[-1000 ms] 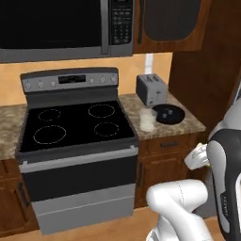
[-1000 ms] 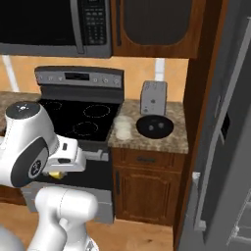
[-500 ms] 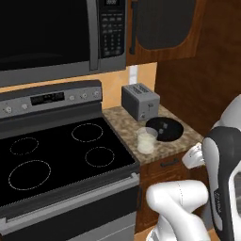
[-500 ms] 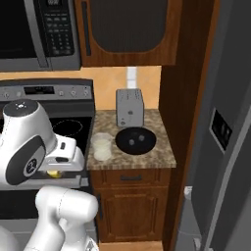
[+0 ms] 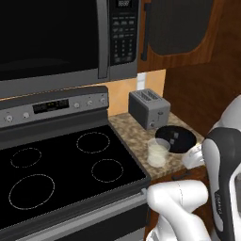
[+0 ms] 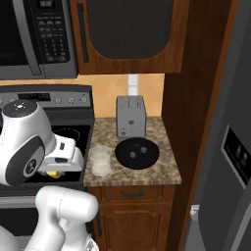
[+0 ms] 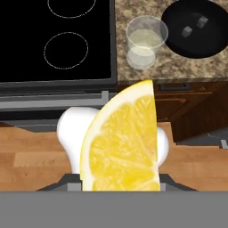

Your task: Grab a lemon wedge from the fridge and one ice cube from the ice bowl, and put them in the glass of lemonade.

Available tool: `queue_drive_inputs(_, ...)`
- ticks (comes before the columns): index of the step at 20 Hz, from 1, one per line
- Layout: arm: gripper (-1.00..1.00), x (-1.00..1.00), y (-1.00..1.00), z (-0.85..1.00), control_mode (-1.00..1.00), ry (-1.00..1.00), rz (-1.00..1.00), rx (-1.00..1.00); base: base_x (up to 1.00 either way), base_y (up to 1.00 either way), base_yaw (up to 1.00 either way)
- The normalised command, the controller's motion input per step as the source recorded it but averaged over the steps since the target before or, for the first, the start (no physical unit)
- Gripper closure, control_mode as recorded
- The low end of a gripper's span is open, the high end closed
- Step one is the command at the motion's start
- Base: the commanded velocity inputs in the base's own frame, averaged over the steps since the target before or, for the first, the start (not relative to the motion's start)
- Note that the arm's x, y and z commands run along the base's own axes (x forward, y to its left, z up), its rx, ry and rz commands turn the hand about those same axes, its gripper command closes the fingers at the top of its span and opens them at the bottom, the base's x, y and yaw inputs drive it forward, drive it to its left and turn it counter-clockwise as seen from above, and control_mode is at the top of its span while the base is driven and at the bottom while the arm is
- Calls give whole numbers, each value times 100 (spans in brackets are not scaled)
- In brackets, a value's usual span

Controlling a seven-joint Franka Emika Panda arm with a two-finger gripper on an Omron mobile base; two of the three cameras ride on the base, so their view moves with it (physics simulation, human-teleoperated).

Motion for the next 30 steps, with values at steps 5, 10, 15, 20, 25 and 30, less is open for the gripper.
queue_drive_inputs(5,100,0,0,0,100,0,0,0,0,0,0)
queue_drive_inputs(10,100,0,0,13,-100,-8,0,0,0,0,0)
queue_drive_inputs(15,100,30,0,43,-100,-30,0,1,0,0,0)
queue_drive_inputs(20,100,93,6,-12,-100,-9,-1,-2,0,0,0)
queue_drive_inputs(25,100,99,0,-69,-100,30,-1,-7,0,0,0)
queue_drive_inputs(30,100,30,0,-45,-100,27,0,-11,0,0,0)
